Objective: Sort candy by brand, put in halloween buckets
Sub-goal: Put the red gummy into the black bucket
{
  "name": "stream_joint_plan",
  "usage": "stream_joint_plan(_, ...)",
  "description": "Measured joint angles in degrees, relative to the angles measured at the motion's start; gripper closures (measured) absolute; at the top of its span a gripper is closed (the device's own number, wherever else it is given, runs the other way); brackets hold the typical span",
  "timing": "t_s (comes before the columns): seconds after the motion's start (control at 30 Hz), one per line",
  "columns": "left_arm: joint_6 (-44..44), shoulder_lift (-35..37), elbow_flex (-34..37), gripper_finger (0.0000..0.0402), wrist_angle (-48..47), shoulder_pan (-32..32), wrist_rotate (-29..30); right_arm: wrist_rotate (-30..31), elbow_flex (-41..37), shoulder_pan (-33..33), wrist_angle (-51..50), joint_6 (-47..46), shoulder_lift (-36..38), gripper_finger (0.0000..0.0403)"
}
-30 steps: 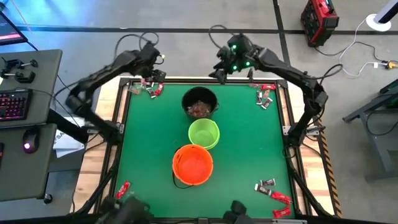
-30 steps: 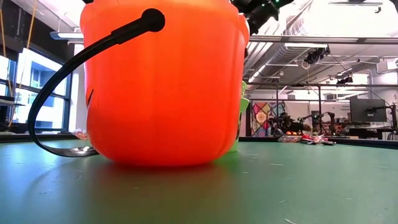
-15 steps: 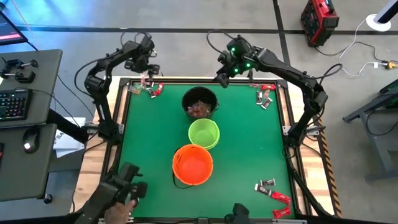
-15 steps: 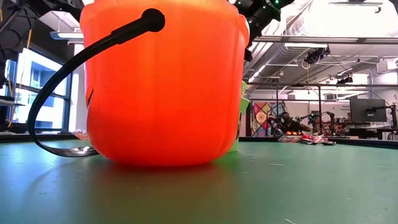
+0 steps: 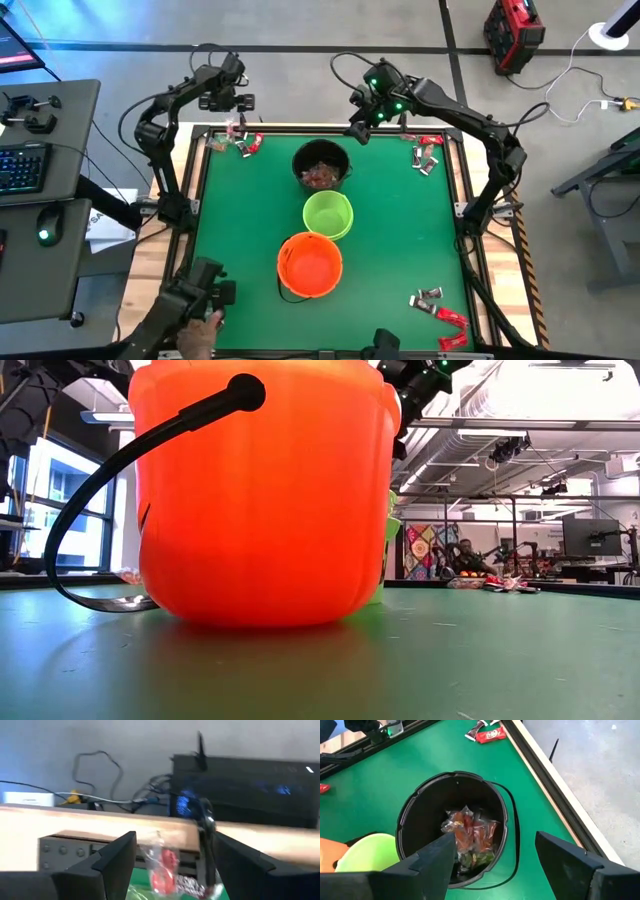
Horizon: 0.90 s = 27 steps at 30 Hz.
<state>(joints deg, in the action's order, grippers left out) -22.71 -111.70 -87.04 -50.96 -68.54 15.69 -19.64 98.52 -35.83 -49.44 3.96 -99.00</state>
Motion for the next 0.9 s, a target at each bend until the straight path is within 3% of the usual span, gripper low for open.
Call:
stream_joint_plan(0.17,-5.89,0.02,1.6,0.0159,0.63,1.91,6.46,0.0,0.0,-0.01,0.35,-0.31,0.0,0.0135)
stream_joint_plan(0.57,-16.09,0.0,4.72,0.0159,4.85,2.17,5.69,0.0,-0.02,0.0,0.34,-0.05,0.0,0.0135)
stream_joint_plan(0.9,-17.75,-1.83,4.72,0.0159,3.44,2.56,5.55,0.0,-0.02,0.0,0.34,0.16,0.0,0.0135)
